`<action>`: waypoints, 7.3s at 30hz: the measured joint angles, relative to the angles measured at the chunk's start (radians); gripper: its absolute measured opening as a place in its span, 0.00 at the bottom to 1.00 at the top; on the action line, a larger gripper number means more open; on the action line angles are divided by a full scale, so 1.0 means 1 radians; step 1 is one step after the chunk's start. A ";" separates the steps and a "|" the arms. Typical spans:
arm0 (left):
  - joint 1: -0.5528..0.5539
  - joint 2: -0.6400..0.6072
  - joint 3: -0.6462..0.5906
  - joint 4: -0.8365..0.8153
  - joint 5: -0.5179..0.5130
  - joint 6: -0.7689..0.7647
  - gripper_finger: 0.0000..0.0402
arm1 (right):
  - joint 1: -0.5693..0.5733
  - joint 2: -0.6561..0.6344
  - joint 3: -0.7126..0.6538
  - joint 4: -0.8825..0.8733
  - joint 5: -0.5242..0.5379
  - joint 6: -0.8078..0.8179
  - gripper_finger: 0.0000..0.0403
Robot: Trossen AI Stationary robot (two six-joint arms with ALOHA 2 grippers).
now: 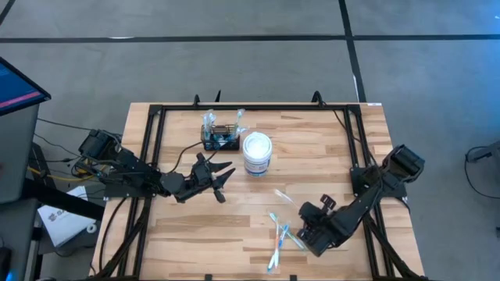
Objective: Pick & Place toothbrushing station
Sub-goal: Put the top orange toothbrush into the mesh organizer
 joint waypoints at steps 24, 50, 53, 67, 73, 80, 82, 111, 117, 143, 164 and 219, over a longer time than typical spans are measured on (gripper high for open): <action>0.060 0.000 0.000 0.009 0.328 -0.132 0.26 | -0.040 -0.180 0.000 0.395 0.373 -0.477 0.01; 0.094 0.000 0.059 0.099 0.599 -0.163 0.26 | -0.188 -0.180 0.001 0.870 0.338 -0.991 0.01; 0.093 0.000 0.083 0.100 0.649 -0.130 0.26 | -0.197 -0.180 0.001 0.905 0.318 -1.021 0.01; 0.095 0.000 0.133 0.102 0.697 -0.059 0.26 | -0.234 -0.180 0.001 0.971 0.286 -1.074 0.01; 0.095 0.000 0.149 0.100 0.694 -0.036 0.26 | -0.254 -0.180 0.001 0.974 0.250 -1.074 0.01; 0.102 0.000 0.156 0.102 0.696 -0.036 0.26 | -0.259 -0.180 0.001 1.008 0.234 -1.096 0.01; 0.102 0.000 0.156 0.102 0.696 -0.036 0.25 | -0.259 -0.180 0.001 1.007 0.234 -1.097 0.01; 0.100 -0.004 0.155 0.087 0.681 -0.061 0.01 | -0.262 -0.180 0.001 0.947 0.234 -1.096 0.19; 0.094 -0.154 0.101 -0.091 0.650 -0.091 0.01 | -0.255 -0.179 0.001 0.939 0.239 -1.096 0.19; 0.064 -0.562 -0.110 -0.350 0.023 0.113 0.01 | -0.255 -0.179 0.001 0.944 0.239 -1.096 0.19; 0.182 -0.571 -0.110 -0.449 -0.214 0.195 0.01 | -0.255 -0.179 0.001 0.944 0.239 -1.097 0.19; 0.507 -0.568 -0.255 -0.726 0.022 -0.258 0.02 | -0.257 -0.179 0.001 0.940 0.238 -1.100 0.19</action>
